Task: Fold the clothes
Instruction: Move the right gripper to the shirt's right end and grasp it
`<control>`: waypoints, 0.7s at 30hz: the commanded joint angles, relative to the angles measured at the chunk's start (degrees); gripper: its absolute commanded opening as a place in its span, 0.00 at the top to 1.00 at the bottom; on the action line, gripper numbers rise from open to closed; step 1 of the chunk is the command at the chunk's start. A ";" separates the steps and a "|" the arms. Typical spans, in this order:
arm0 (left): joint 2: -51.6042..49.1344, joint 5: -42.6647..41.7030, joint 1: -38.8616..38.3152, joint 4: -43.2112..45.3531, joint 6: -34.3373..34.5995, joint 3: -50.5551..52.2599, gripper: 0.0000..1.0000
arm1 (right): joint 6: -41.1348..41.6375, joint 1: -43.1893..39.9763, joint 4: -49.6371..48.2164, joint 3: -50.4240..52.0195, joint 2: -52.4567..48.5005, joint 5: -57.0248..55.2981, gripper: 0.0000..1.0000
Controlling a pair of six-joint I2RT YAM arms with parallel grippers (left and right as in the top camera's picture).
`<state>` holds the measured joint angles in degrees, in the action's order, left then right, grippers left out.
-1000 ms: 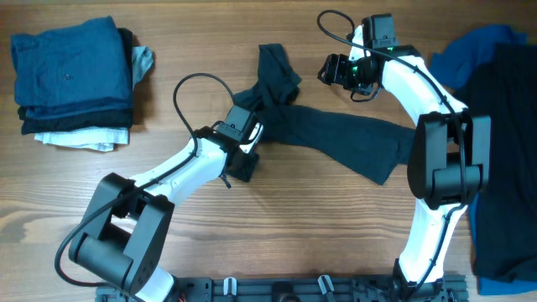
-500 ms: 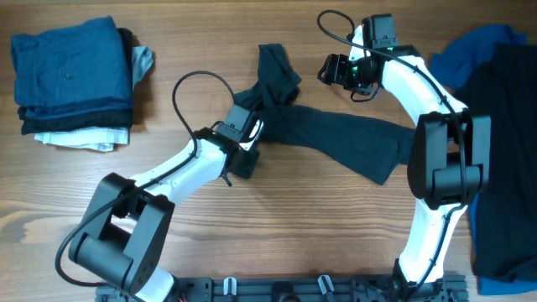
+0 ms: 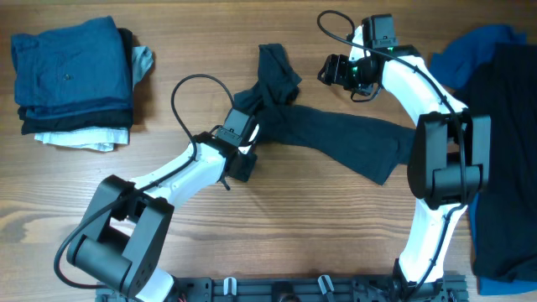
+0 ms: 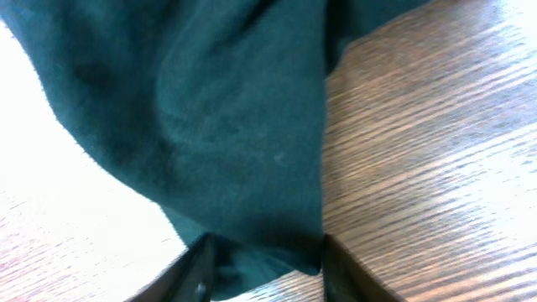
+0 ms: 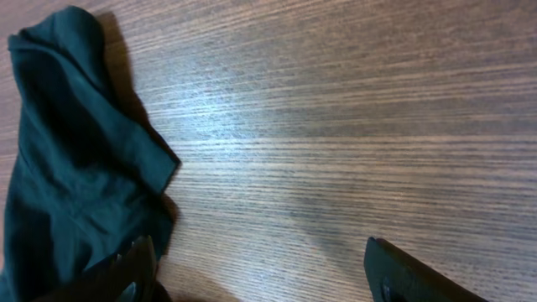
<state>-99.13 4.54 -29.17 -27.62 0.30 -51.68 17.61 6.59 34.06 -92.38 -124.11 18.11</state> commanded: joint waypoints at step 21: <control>-1.18 1.70 0.09 1.70 0.46 2.19 0.91 | -1.16 -9.44 44.44 2.25 17.09 -9.88 0.00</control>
<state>-99.00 6.61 -29.15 -25.67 0.32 -51.00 16.75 -2.87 77.14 -92.23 -107.59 10.02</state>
